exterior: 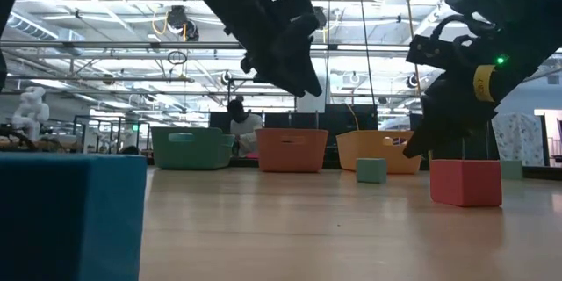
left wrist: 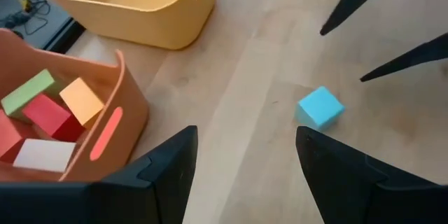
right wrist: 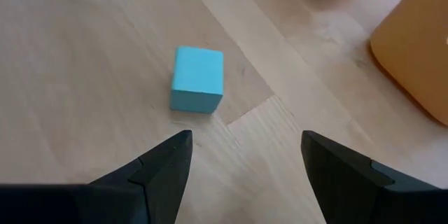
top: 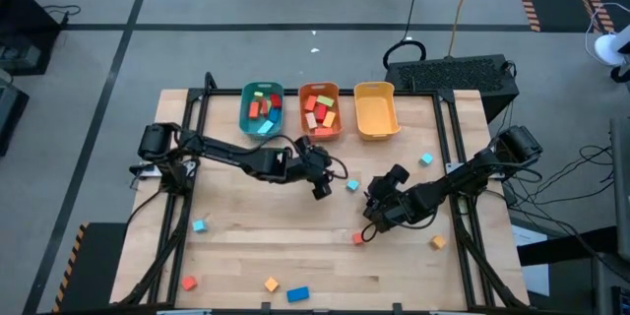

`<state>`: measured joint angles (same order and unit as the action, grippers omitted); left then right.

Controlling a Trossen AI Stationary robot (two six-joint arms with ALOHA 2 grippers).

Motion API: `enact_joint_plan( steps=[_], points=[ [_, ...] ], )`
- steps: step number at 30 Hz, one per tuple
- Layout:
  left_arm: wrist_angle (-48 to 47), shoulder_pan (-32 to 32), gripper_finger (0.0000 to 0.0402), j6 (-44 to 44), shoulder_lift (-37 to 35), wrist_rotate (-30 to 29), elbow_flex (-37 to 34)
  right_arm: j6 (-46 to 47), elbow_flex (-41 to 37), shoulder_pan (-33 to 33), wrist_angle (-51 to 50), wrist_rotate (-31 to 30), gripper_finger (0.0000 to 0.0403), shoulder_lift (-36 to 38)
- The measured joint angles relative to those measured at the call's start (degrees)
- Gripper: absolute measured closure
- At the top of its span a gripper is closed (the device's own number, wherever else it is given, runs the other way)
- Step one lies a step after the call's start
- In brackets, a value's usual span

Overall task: Sort blocks by size
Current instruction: Put the blue thick rectangular block into the orange bin

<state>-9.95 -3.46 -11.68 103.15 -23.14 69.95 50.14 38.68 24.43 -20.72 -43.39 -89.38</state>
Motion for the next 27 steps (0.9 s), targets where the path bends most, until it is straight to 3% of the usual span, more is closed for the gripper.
enact_joint_plan(
  steps=[13,20,27],
  points=[
    [-3.1,-4.0,0.0158,-0.8,-0.3,-1.5,0.0,-6.1,0.0,0.0,5.3,0.0,0.0147,0.0],
    [-17.6,-7.7,0.0158,-10.0,-4.0,-4.4,-0.1,-13.2,0.0,0.0,14.8,1.7,0.0147,0.0],
    [-35.2,-15.9,0.0158,-22.8,-10.3,-6.3,0.0,-16.8,0.0,0.1,19.0,2.1,0.0147,0.0]
  ],
)
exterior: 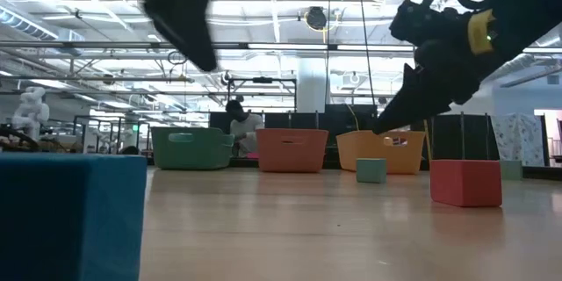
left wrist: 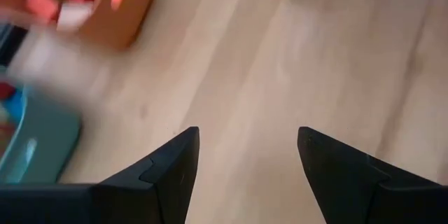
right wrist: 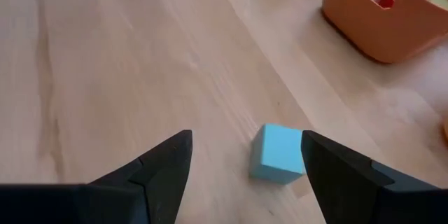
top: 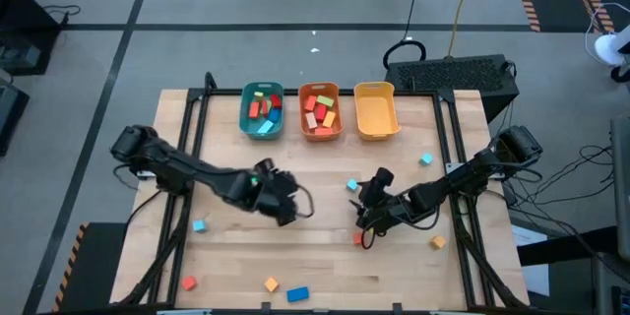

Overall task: Sort blocks by size
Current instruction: Put the blue thick rectangular block into the orange bin

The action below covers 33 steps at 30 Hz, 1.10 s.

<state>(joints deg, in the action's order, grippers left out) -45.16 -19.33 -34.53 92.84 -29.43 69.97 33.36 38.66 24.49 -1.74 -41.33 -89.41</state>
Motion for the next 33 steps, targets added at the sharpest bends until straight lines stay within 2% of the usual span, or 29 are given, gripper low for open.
enact_joint_plan(
  steps=[2,5,9,13,17,20,24,29,33],
  points=[
    [-4.6,-2.4,0.0158,-3.9,-1.3,0.8,0.0,0.0,0.0,0.0,0.2,0.9,0.0147,0.0],
    [-13.1,-5.8,0.0158,-8.3,-2.2,5.3,0.0,0.0,0.0,0.0,0.3,1.0,0.0147,0.0],
    [-22.5,-10.0,0.0158,-8.7,-2.1,12.4,0.0,0.0,0.0,0.0,0.3,1.0,0.0147,0.0],
    [-28.2,-13.6,0.0158,-8.8,-1.6,18.9,0.0,0.5,0.0,0.0,0.3,1.0,0.0147,0.0],
    [-28.7,-17.0,0.0158,-8.6,-1.7,20.5,0.0,0.8,0.0,0.0,0.3,1.3,0.0147,0.0],
    [-24.4,-19.0,0.0158,-8.2,-1.7,17.3,0.0,0.9,0.0,0.0,0.3,1.4,0.0147,0.0],
    [-8.6,-20.4,0.0158,-3.7,-1.7,13.4,0.0,0.9,0.0,0.0,0.3,1.4,0.0147,0.0],
    [12.5,-21.8,0.0158,6.0,0.1,16.5,0.0,1.4,0.0,0.0,0.2,1.4,0.0147,0.0],
    [19.5,-22.9,0.0158,3.1,4.1,16.1,0.0,1.9,0.0,0.0,0.2,2.7,0.0147,0.0]
  ],
)
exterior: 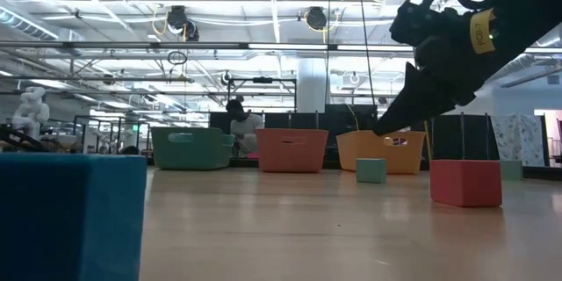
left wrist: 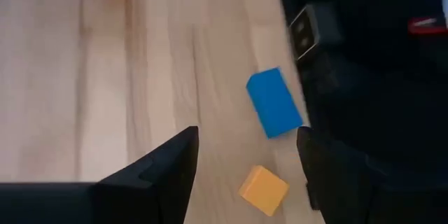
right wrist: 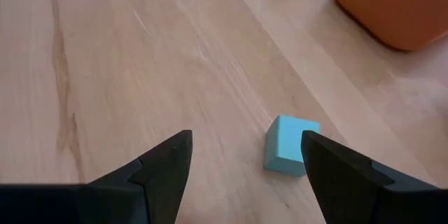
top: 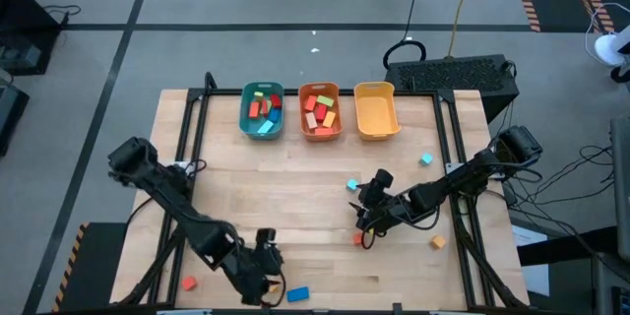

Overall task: Sort blocks by size
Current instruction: Put the blue thick rectangular block into the orange bin

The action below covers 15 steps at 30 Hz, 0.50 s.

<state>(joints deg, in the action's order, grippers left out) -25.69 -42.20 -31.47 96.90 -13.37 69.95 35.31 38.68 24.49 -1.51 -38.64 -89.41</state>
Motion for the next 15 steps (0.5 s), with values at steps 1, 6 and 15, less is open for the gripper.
enact_joint_plan(
  steps=[1,6,15],
  points=[
    [0.5,-0.2,0.0158,-1.2,1.3,-0.2,0.0,0.4,0.0,0.0,0.0,0.0,0.0147,0.0],
    [1.1,-0.3,0.0158,-8.1,7.2,-0.3,0.0,2.3,0.0,0.0,0.0,0.0,0.0147,0.0],
    [12.1,-0.4,0.0158,-8.3,11.4,-0.5,0.0,3.7,0.0,0.0,0.0,0.0,0.0147,0.0]
  ],
)
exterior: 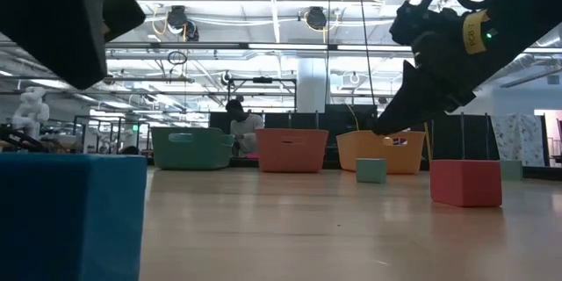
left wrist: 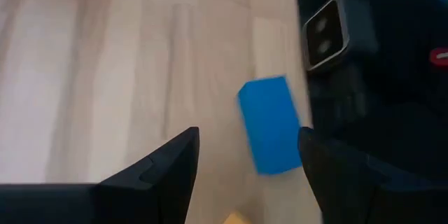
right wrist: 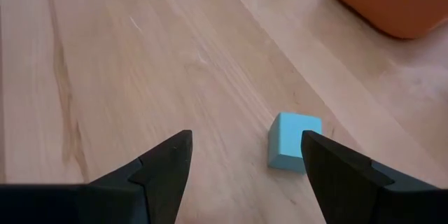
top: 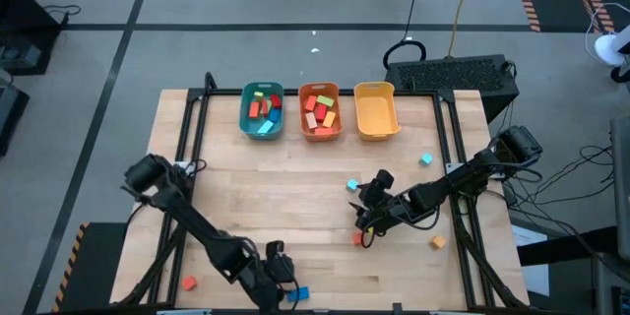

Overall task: Sort blocks by size
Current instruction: Put the blue thick rectangular block into the orange bin

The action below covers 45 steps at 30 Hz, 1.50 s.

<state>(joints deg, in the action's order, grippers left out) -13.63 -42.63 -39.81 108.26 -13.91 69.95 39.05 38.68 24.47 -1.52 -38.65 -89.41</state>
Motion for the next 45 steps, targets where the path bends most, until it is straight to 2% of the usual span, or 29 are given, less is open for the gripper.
enact_joint_plan(
  steps=[4,7,12,19,28,35,39,42,45],
  points=[
    [3.4,-0.3,0.0158,-0.4,1.4,-0.1,0.0,0.8,0.0,0.3,-0.3,0.0,0.0147,-0.1],
    [6.2,-0.7,0.0158,-4.1,2.4,-1.2,0.0,0.8,0.0,1.0,-0.3,-0.2,0.0147,-0.9],
    [6.6,-2.9,0.0158,-4.8,4.0,-7.2,0.9,1.1,0.0,1.9,0.0,0.0,0.0147,-4.4],
    [6.5,-4.6,0.0158,-4.6,5.6,-13.9,3.1,7.1,0.1,2.4,0.5,1.6,0.0147,-10.8],
    [6.3,-6.7,0.0158,-6.3,11.1,-14.4,5.1,9.7,0.1,4.2,0.2,-0.4,0.0147,-10.4],
    [1.2,-6.7,0.0158,-6.5,12.7,-13.5,6.8,8.3,0.5,4.5,0.4,-1.3,0.0147,-10.1],
    [-1.8,-6.5,0.0159,-10.3,13.3,-13.2,6.9,7.3,0.5,4.0,0.6,-1.5,0.0147,-10.1],
    [-3.1,-6.2,0.0179,-12.5,13.2,-13.2,7.0,5.8,0.5,3.9,1.9,-1.5,0.0147,-10.1],
    [-3.5,-5.5,0.0221,-13.5,13.2,-13.4,7.0,3.9,0.5,3.9,4.3,-1.6,0.0147,-10.1]
  ],
)
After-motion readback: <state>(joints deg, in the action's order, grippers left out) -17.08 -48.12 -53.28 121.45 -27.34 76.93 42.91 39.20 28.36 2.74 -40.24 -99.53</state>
